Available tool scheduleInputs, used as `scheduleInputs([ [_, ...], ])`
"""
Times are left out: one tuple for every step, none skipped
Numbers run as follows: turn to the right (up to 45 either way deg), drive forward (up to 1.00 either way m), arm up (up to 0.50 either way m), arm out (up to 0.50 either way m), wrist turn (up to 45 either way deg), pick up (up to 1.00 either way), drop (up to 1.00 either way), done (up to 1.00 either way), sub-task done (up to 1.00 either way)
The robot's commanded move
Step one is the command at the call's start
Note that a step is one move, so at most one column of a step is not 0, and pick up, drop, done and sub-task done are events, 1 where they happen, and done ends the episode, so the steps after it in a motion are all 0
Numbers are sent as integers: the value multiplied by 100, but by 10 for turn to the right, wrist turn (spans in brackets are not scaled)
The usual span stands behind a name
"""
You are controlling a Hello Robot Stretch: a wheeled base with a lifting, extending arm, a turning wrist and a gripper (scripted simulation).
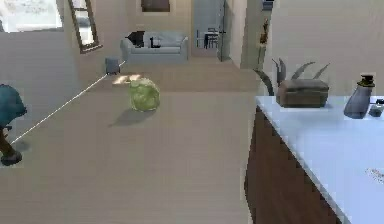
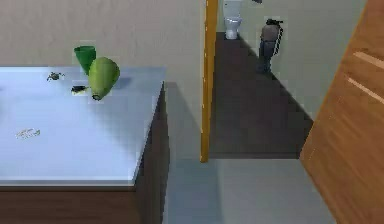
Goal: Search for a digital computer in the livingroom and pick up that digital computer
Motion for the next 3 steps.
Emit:
scheduleInputs([
  [-450, 0, 0, 0, 0, 0, 0, 0, 0],
  [-420, 0, 0, 0, 0, 0, 0, 0, 0],
  [0, 5, 0, 0, 0, 0, 0, 0, 0],
])
